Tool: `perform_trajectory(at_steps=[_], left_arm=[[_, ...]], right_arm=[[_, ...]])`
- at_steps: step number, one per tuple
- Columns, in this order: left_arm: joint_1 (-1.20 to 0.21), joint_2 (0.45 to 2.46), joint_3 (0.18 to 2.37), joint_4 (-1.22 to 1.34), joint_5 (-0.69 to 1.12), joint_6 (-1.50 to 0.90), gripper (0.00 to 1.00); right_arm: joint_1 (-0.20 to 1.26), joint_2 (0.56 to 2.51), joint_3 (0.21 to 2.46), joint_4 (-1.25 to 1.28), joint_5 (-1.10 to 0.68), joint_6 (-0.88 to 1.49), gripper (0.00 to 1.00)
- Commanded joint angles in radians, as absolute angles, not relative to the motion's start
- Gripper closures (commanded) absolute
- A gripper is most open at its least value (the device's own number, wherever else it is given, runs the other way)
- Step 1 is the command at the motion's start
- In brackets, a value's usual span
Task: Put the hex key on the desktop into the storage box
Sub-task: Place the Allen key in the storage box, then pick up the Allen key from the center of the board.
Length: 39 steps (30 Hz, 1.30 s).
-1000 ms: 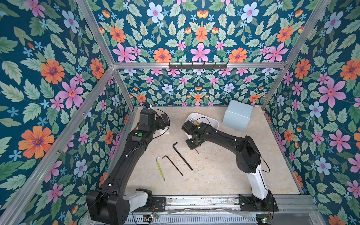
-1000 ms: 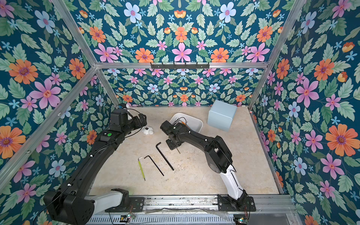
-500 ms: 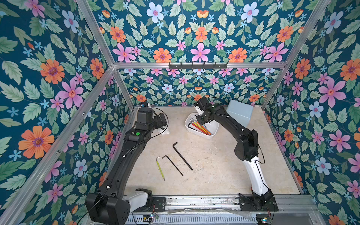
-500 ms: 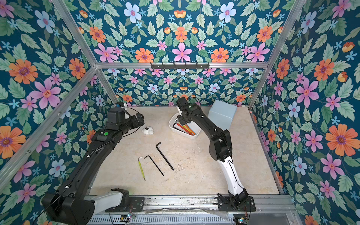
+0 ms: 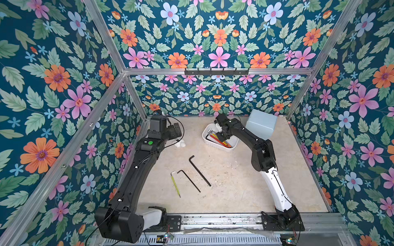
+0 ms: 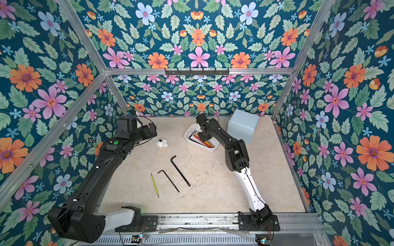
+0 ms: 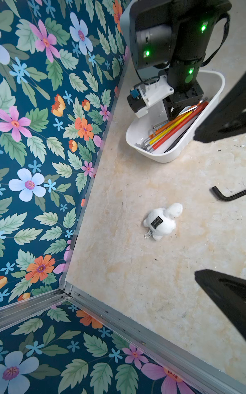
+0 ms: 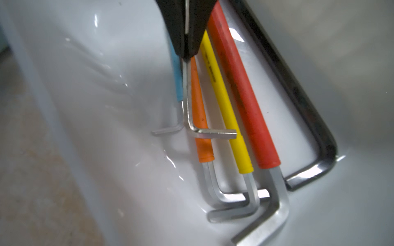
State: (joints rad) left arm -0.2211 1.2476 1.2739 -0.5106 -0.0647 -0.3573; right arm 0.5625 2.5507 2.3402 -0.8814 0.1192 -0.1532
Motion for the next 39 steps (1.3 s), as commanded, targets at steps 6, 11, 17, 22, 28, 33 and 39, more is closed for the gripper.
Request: perform_trajectory(at_steps=[6, 11, 17, 22, 28, 33, 39], left_arm=[[-0.218, 1.25, 1.275, -0.511, -0.069, -0.352, 0.01], [-0.218, 1.247, 1.265, -0.496, -0.067, -0.366, 0.0], [-0.218, 1.239, 1.247, -0.47, -0.066, -0.386, 0.01], [-0.218, 1.223, 1.222, -0.442, -0.064, -0.417, 0.0], [-0.218, 1.189, 1.161, -0.417, -0.064, -0.464, 0.01], [-0.218, 1.166, 1.131, -0.41, -0.066, -0.495, 0.0], [-0.218, 1.161, 1.147, -0.432, -0.062, -0.515, 0.01]], right_arm=[[0.553, 2.555, 2.341, -0.872, 0.13, -0.111, 0.78], [0.554, 2.441, 2.262, -0.82, 0.115, -0.09, 0.45], [0.607, 2.265, 2.129, -0.774, 0.106, -0.059, 0.41], [0.739, 2.095, 1.939, -0.719, 0.077, -0.031, 0.41], [0.873, 1.98, 1.732, -0.663, 0.021, 0.074, 0.41], [0.965, 1.99, 1.677, -0.657, 0.012, 0.147, 0.42], [1.005, 2.047, 1.674, -0.665, -0.026, 0.24, 0.44]])
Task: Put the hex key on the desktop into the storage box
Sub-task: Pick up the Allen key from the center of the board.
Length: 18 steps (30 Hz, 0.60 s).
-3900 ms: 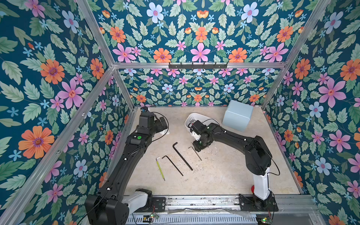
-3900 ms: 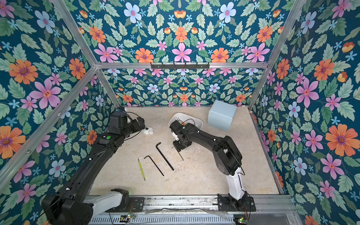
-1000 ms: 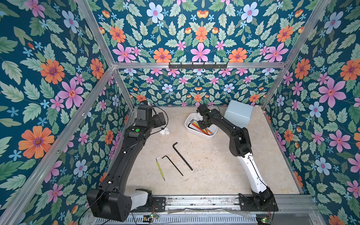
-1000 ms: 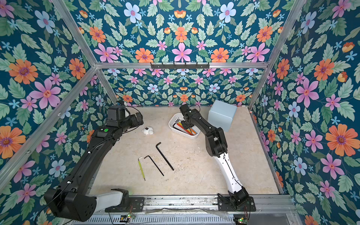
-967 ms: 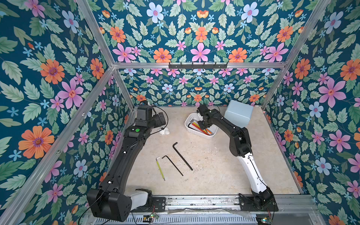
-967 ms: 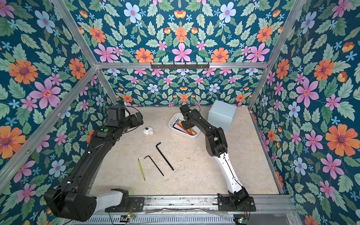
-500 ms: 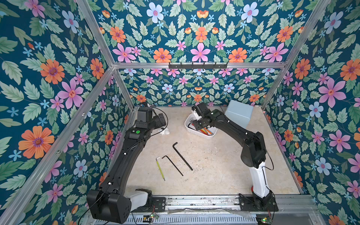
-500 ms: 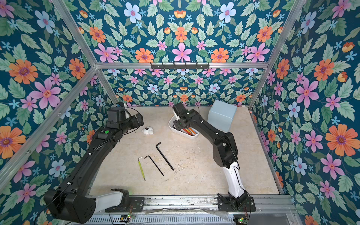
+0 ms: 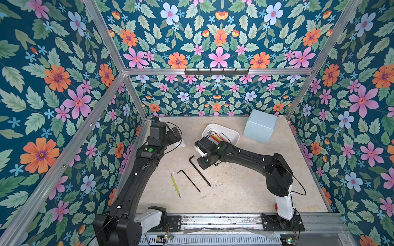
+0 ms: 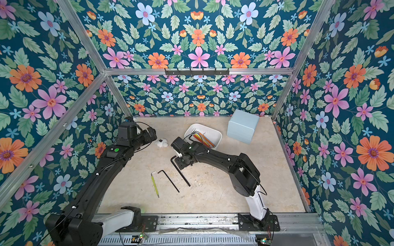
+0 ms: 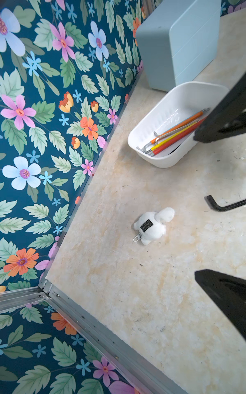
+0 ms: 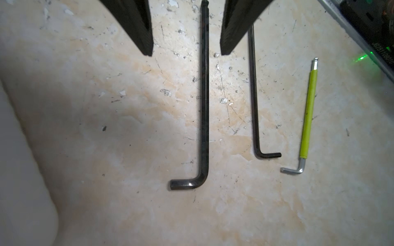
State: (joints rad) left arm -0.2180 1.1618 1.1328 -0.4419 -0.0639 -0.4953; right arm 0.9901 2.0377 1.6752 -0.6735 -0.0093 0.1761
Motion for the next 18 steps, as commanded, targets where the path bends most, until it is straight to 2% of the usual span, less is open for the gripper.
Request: perform_trajectory(at_steps=[1, 18], left_arm=[[-0.218, 1.164, 1.155, -0.443, -0.06, -0.515, 0.01], [-0.218, 1.107, 1.126, -0.498, -0.077, -0.504, 0.01]], right_arm=[[1.01, 2.056, 1.672, -0.667, -0.016, 0.247, 0.44], [1.081, 2.224, 1.758, -0.759, 0.08, 0.287, 0.46]])
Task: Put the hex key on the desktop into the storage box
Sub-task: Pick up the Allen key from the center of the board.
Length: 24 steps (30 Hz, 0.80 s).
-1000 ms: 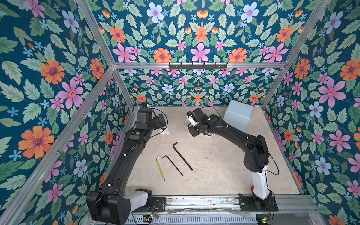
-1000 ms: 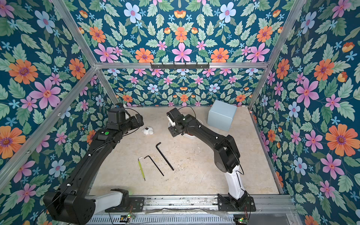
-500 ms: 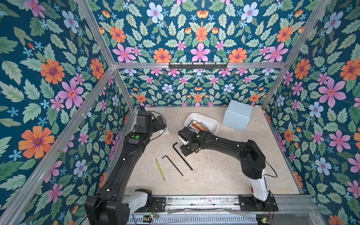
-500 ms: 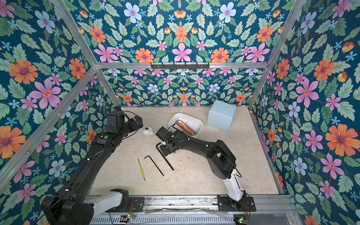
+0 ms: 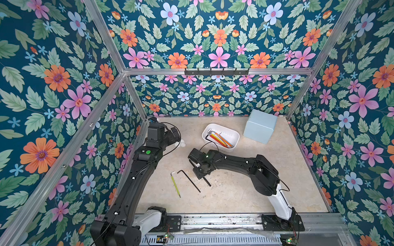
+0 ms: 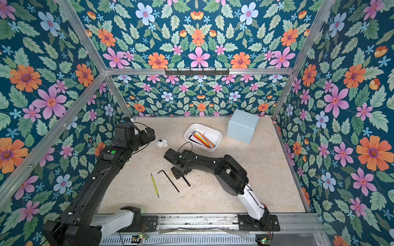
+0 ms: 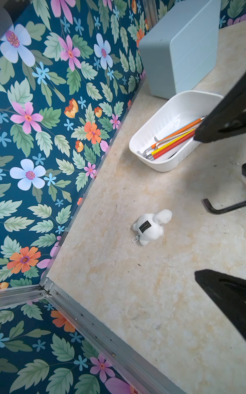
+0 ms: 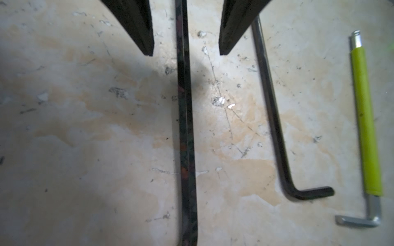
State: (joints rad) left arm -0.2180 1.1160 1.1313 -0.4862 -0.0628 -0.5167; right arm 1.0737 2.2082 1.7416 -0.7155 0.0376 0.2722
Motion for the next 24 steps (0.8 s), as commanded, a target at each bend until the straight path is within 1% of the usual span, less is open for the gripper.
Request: perform_trajectory(at_steps=[1, 8, 9, 13, 15, 20, 24], left_arm=[[-0.218, 1.103, 1.125, -0.5, -0.078, -0.502, 0.01], [-0.218, 1.091, 1.12, -0.518, -0.09, -0.483, 0.01], [-0.218, 1.089, 1.12, -0.518, -0.092, -0.483, 0.01], [-0.218, 1.086, 1.117, -0.511, -0.092, -0.482, 0.01], [-0.218, 1.088, 1.114, -0.505, -0.091, -0.482, 0.01], [-0.218, 1.097, 1.117, -0.488, -0.077, -0.486, 0.01], [-0.218, 1.101, 1.118, -0.48, -0.074, -0.48, 0.01]], right_arm=[[1.084, 2.234, 1.766, -0.768, 0.09, 0.291, 0.45], [1.098, 2.283, 1.798, -0.808, 0.118, 0.298, 0.59], [1.099, 2.286, 1.802, -0.814, 0.119, 0.296, 0.64], [1.1, 2.293, 1.805, -0.825, 0.123, 0.301, 0.91], [1.1, 2.292, 1.805, -0.831, 0.127, 0.301, 1.0], [1.1, 2.268, 1.796, -0.827, 0.12, 0.278, 1.0], [1.1, 2.225, 1.793, -0.804, 0.115, 0.213, 1.0]])
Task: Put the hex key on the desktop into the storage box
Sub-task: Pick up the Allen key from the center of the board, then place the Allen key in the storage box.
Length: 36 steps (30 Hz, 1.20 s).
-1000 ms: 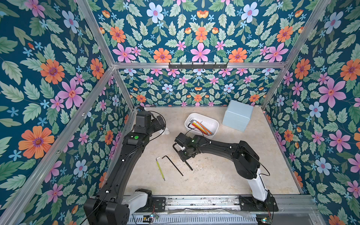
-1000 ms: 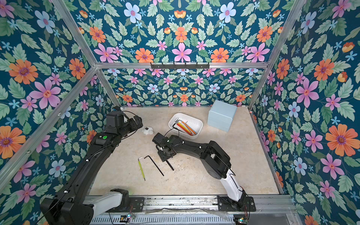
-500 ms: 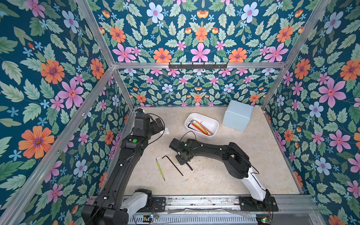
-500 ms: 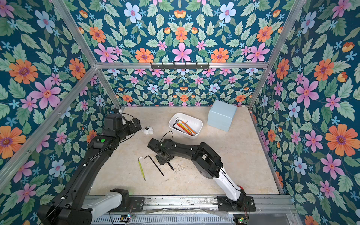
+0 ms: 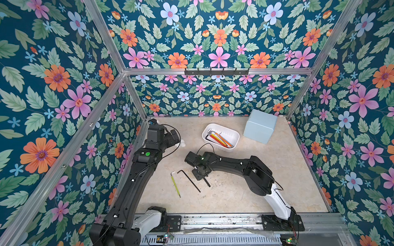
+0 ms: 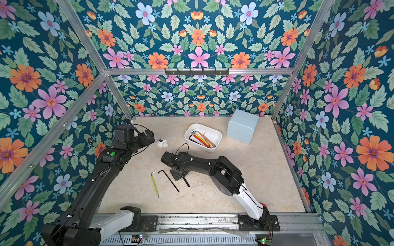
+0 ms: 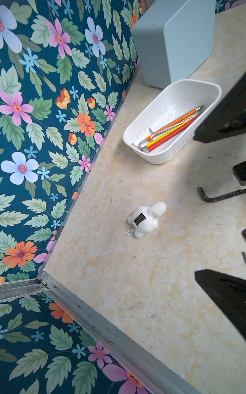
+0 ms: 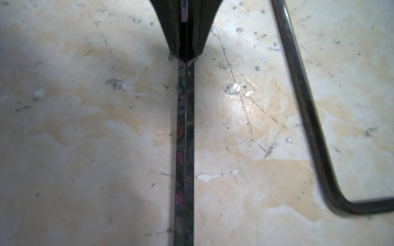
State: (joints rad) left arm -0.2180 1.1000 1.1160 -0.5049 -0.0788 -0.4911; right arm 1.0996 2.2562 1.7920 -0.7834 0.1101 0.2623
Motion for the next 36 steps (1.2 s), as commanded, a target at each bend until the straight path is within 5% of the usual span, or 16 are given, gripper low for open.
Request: perform_trajectory(at_steps=[1, 13, 22, 36], left_arm=[[-0.218, 1.104, 1.118, -0.479, -0.072, -0.479, 0.0], [-0.218, 1.173, 1.181, -0.449, -0.029, -0.473, 0.01], [-0.217, 1.208, 1.209, -0.458, -0.025, -0.442, 0.01], [-0.195, 1.229, 1.26, -0.525, -0.037, -0.373, 0.01]], right_arm=[[1.099, 2.207, 1.793, -0.796, 0.12, 0.191, 1.0], [0.9, 1.919, 1.692, -0.61, 0.071, -0.06, 1.0], [0.691, 1.95, 1.673, -0.469, 0.027, -0.186, 1.0], [0.616, 2.198, 1.918, -0.533, 0.026, -0.332, 1.0]])
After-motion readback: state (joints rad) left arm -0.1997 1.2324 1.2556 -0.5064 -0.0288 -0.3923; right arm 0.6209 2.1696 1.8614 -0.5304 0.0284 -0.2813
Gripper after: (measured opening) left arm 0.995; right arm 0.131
